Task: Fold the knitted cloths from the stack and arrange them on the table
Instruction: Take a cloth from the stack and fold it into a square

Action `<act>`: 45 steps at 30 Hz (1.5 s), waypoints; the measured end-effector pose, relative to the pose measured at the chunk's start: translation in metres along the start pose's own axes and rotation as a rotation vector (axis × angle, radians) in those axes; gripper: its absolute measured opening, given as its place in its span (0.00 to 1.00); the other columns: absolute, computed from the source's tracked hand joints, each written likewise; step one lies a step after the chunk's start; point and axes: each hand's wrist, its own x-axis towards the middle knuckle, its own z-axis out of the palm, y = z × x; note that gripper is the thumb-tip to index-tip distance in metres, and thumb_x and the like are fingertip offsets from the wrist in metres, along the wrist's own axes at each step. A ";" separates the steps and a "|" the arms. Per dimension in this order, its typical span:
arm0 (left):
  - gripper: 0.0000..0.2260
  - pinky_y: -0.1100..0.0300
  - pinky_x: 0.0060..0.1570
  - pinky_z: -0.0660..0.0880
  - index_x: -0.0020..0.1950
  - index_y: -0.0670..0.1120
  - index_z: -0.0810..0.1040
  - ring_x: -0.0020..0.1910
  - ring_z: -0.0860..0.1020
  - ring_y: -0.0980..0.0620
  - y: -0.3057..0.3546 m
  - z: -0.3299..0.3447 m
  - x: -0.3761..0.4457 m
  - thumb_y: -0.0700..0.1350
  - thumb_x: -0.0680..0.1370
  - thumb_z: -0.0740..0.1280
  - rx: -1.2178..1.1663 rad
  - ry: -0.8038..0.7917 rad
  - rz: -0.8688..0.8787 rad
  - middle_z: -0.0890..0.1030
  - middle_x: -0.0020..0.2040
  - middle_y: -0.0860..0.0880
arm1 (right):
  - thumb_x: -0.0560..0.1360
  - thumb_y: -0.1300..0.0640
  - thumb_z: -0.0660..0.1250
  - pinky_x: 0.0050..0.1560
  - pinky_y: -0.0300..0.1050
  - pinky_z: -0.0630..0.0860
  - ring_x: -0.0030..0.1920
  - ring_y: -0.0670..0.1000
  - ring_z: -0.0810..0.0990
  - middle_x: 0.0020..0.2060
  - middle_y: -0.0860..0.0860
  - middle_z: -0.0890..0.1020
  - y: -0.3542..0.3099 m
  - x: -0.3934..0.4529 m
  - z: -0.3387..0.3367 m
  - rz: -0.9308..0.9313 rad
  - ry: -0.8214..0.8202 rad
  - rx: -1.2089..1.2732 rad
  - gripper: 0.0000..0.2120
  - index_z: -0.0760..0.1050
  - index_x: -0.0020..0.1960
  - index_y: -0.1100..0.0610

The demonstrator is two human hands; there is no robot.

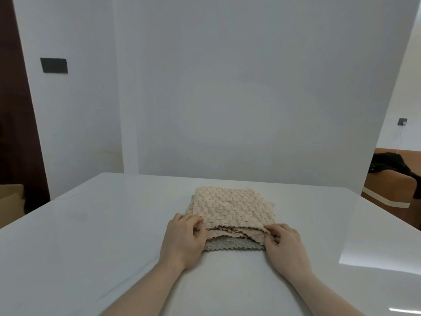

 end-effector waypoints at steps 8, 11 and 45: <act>0.12 0.69 0.51 0.65 0.57 0.53 0.84 0.53 0.70 0.61 -0.007 0.004 0.002 0.40 0.80 0.65 -0.044 0.026 -0.011 0.82 0.50 0.62 | 0.76 0.54 0.70 0.57 0.44 0.72 0.56 0.49 0.76 0.45 0.36 0.80 0.004 0.006 -0.003 0.068 0.046 0.142 0.06 0.84 0.47 0.43; 0.11 0.67 0.50 0.68 0.54 0.54 0.83 0.51 0.71 0.60 -0.009 0.003 0.002 0.40 0.81 0.65 -0.044 0.064 0.008 0.80 0.50 0.63 | 0.76 0.54 0.70 0.56 0.45 0.72 0.55 0.49 0.77 0.46 0.37 0.81 0.005 0.006 -0.004 0.079 0.079 0.191 0.08 0.83 0.45 0.42; 0.10 0.66 0.51 0.74 0.52 0.50 0.82 0.46 0.79 0.58 0.065 -0.158 -0.033 0.35 0.78 0.70 -0.275 0.416 0.184 0.82 0.47 0.56 | 0.79 0.66 0.66 0.47 0.46 0.77 0.54 0.51 0.79 0.54 0.46 0.80 -0.110 -0.054 -0.093 -0.229 0.441 0.449 0.10 0.78 0.52 0.51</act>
